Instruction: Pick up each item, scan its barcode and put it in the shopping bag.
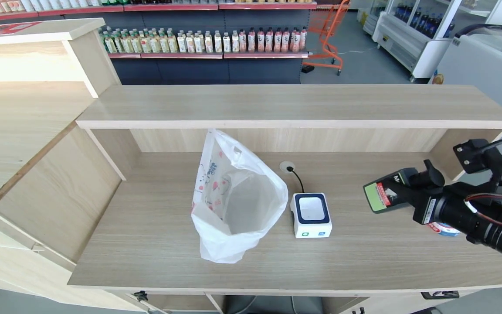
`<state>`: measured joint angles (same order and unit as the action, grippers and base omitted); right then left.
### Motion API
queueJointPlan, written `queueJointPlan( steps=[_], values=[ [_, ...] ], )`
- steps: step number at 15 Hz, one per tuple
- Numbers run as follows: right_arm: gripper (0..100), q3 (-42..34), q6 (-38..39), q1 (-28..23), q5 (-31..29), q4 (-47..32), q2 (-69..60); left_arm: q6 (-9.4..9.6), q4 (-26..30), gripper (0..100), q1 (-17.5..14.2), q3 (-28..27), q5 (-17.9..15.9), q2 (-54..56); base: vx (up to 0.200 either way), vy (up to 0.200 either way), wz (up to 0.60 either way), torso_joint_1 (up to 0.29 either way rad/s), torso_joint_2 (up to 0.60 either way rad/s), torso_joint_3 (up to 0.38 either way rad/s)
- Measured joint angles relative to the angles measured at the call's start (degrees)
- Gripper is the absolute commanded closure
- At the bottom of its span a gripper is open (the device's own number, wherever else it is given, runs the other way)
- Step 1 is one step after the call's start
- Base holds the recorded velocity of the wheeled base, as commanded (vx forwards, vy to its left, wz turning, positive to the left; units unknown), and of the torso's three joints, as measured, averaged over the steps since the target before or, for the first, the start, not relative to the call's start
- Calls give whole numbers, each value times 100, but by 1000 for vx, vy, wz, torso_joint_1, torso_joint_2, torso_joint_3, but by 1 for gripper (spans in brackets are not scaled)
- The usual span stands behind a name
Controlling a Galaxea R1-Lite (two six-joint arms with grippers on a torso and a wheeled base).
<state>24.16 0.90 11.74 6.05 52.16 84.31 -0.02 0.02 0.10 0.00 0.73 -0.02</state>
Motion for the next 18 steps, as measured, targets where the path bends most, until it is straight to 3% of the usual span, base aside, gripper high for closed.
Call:
queueJointPlan(
  steps=[10, 18],
  values=[
    [100, 157, 891, 41, 216, -66, 254, 2, -2, 0, 0, 0, -5, 0, 0, 180, 0, 6, 3, 2],
    [100, 1247, 788, 204, 1201, -44, 1337, 2, -2, 0, 1, 0, 0, 0, 0, 0, 0, 0, 0, 0]
  ],
)
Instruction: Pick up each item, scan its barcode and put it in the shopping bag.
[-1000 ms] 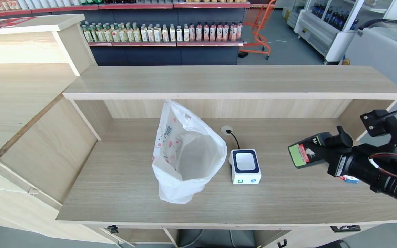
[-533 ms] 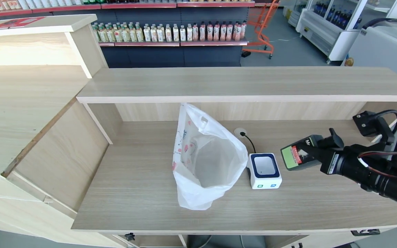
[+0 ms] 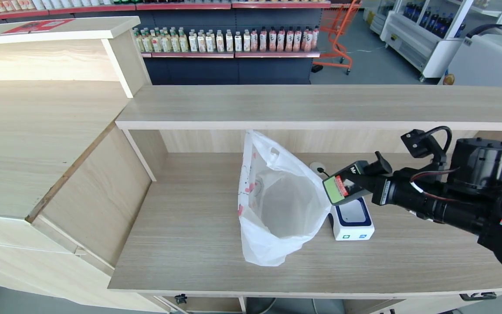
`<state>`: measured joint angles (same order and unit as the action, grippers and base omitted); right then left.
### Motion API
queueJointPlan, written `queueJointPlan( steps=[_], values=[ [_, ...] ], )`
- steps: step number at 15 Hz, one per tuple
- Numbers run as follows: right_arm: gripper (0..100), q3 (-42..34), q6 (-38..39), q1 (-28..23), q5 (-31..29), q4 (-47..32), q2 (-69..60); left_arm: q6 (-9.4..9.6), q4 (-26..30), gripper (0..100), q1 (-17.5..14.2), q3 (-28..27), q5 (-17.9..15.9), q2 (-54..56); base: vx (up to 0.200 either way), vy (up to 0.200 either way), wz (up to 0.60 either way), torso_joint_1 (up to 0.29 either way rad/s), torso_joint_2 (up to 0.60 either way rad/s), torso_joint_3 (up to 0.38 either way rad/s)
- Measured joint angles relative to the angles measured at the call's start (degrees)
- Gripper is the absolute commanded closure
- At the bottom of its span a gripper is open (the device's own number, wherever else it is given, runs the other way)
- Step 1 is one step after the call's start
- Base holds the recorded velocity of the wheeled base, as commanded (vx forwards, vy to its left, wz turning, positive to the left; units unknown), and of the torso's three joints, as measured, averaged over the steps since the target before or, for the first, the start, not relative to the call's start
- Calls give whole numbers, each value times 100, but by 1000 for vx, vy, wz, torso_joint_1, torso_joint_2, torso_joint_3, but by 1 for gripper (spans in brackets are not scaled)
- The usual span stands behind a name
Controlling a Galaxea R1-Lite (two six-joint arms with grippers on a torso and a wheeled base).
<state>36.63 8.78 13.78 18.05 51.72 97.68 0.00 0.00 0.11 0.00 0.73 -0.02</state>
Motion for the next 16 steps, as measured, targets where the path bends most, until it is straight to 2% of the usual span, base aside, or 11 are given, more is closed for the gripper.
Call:
queueJointPlan(
  steps=[7, 10, 16],
  values=[
    [100, 1493, -599, 610, -7, 104, 1886, 0, 0, 0, -1, 0, 0, 0, 0, 0, 0, 0, 0, 0],
    [100, 1948, -789, 711, -79, 83, 2505, 0, 0, 0, -1, 0, 0, 0, 0, 0, 0, 0, 0, 0],
    [100, 2287, -1225, 986, -139, 88, 3132, 0, 0, 0, -1, 0, 0, 0, 0, 0, 0, 0, 0, 0]
  ],
)
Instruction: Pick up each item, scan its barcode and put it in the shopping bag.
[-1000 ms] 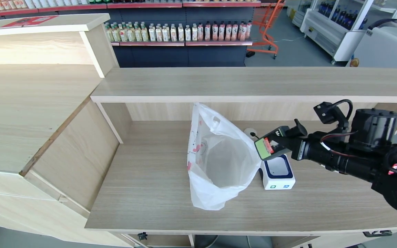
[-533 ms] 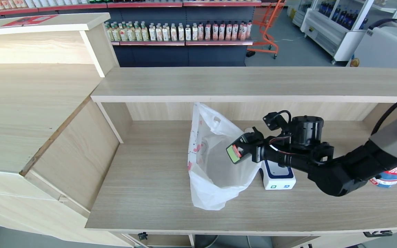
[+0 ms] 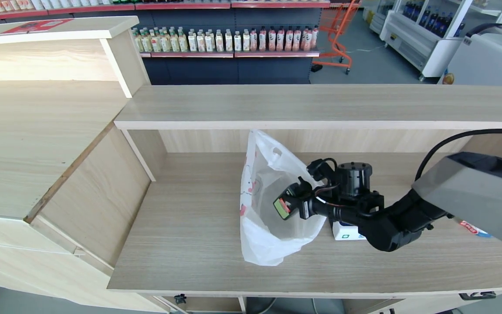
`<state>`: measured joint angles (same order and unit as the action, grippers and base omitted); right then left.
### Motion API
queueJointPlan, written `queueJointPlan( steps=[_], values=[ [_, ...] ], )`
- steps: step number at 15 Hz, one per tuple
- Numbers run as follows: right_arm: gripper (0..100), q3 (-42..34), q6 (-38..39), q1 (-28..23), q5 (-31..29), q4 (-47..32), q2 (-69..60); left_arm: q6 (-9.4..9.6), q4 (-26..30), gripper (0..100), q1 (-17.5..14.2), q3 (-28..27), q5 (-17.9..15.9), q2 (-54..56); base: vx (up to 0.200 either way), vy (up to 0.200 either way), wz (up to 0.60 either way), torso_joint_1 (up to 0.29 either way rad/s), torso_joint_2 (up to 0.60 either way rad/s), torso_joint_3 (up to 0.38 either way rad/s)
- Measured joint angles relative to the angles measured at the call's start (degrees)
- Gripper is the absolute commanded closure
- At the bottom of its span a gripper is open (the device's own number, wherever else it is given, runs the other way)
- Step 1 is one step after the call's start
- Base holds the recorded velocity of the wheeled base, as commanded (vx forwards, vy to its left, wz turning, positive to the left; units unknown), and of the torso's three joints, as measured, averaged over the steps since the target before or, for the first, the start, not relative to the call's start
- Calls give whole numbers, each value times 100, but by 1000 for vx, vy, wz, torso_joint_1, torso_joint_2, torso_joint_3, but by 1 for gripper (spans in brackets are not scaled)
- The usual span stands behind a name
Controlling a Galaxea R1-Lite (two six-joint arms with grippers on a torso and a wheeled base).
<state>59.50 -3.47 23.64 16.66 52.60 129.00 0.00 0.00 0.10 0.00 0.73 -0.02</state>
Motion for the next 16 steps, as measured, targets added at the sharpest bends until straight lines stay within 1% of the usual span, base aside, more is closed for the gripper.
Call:
queueJointPlan(
  steps=[1, 2, 4, 7, 9, 11, 13, 14, 16],
  values=[
    [100, 52, -150, 11, 2, -2, 72, 0, 0, 0, 0, 0, 2, 0, 0, 0, 0, 0, 0, 0],
    [0, 102, -232, 12, 9, -5, 135, 0, 0, 0, 0, 0, 0, 0, 0, 0, 0, 0, 0, 0],
    [0, 212, -199, 78, 28, -6, 201, 2, 0, 0, 0, 0, 0, 0, 0, 0, 0, 0, 0, 0],
    [0, 323, 208, 111, 55, -73, 83, 0, 0, 0, 0, 0, -2, 0, 0, 0, 0, 0, 0, 0],
    [0, 334, 689, 119, 62, -345, -207, 0, 0, 0, 0, 0, 2, 0, 0, 0, 0, 0, 0, 0],
    [0, 290, 1269, 98, 57, -750, -767, 0, 0, 0, 0, 0, 0, 0, 0, 0, 0, 0, 0, 0],
    [0, 94, 1757, 65, 57, -1201, -1514, 0, 0, 0, 0, 0, 0, 0, 0, 0, 0, 0, 0, 0],
    [0, -79, 1880, 28, 46, -1404, -1866, 0, 0, 0, 0, 0, 0, 0, 0, 0, 0, 0, 0, 0],
    [0, -641, 2022, -106, -77, -1949, -2725, 0, 0, 0, -2, 0, 2, 0, 0, 0, 0, 0, 0, 0]
  ],
)
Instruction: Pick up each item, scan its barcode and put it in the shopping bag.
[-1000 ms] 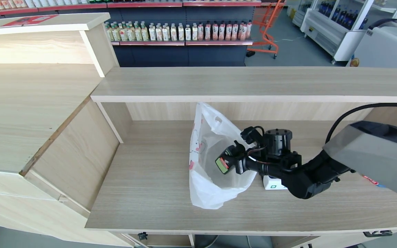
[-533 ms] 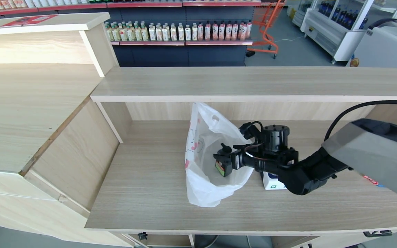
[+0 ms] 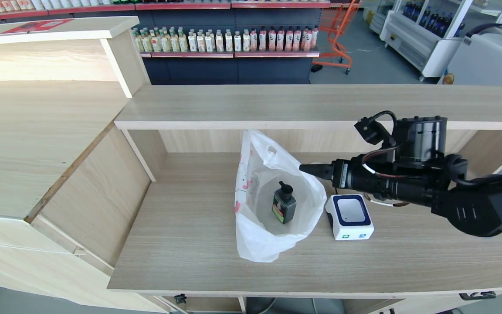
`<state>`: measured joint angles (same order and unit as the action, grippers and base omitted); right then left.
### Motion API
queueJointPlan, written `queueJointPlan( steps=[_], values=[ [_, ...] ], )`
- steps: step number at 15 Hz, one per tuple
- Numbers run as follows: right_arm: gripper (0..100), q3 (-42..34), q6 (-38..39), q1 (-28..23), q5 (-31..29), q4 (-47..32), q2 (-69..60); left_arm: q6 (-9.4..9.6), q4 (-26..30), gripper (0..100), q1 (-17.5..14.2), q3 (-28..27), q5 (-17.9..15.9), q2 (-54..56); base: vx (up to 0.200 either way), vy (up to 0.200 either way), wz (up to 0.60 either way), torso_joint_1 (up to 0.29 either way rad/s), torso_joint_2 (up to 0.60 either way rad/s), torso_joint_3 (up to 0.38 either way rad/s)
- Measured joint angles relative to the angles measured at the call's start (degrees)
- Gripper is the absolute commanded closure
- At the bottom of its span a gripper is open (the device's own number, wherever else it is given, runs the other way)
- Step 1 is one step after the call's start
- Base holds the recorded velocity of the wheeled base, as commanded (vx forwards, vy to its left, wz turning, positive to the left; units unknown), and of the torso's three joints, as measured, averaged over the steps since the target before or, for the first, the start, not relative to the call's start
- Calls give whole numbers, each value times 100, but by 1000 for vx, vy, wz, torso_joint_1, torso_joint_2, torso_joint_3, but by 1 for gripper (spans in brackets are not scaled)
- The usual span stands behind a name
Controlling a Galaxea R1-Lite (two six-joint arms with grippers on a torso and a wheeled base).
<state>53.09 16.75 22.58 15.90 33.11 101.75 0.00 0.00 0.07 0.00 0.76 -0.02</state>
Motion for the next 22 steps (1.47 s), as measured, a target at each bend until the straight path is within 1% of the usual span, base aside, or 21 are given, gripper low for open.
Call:
queueJointPlan(
  steps=[1, 3, 5, 8, 10, 11, 13, 17, 19, 22],
  values=[
    [0, -260, 20, -117, -172, -244, -383, 0, 0, 0, -2, 0, 0, 0, 0, 0, 0, 0, 0, 0],
    [0, -856, 0, -579, -774, -851, -1278, 0, 0, 0, 2, 0, -2, 0, 0, 0, 0, 0, 0, 0],
    [0, -1464, -30, -1031, -1134, -1381, -2141, 0, 0, 0, 2, 0, -5, 0, 0, 0, 0, 0, 0, 0],
    [0, -2206, -46, -1627, -1352, -2189, -3362, 0, 0, 0, 2, 0, -2, 0, 0, 0, 0, 0, 0, 0],
    [0, -2402, -48, -1890, -1391, -2717, -3996, 0, 0, 0, 0, 0, -7, 0, 0, 0, 0, 0, 0, 0],
    [0, -2437, -48, -1963, -1401, -2898, -4200, -10, 0, 0, 0, 0, -7, 0, 0, 0, 0, 0, 0, 0],
    [0, -2467, -41, -2037, -1401, -3109, -4540, 5, 0, 0, 2, 0, -5, 0, 0, -200, 0, -5, 0, 7],
    [0, -2473, -39, -2063, -1401, -3128, -4796, 24, 0, 0, -7, 0, 0, 0, 0, -200, 0, 2, 0, 4],
    [0, -2456, -41, -2060, -1401, -3262, -4845, 134, 0, 0, -7, 0, 0, 0, 0, -200, 0, -2, -7, 5],
    [0, -2428, -33, -2057, -1401, -3408, -4879, 145, 0, 0, -7, 0, 6, 0, 0, -200, 0, 4, 1, 6]
  ],
)
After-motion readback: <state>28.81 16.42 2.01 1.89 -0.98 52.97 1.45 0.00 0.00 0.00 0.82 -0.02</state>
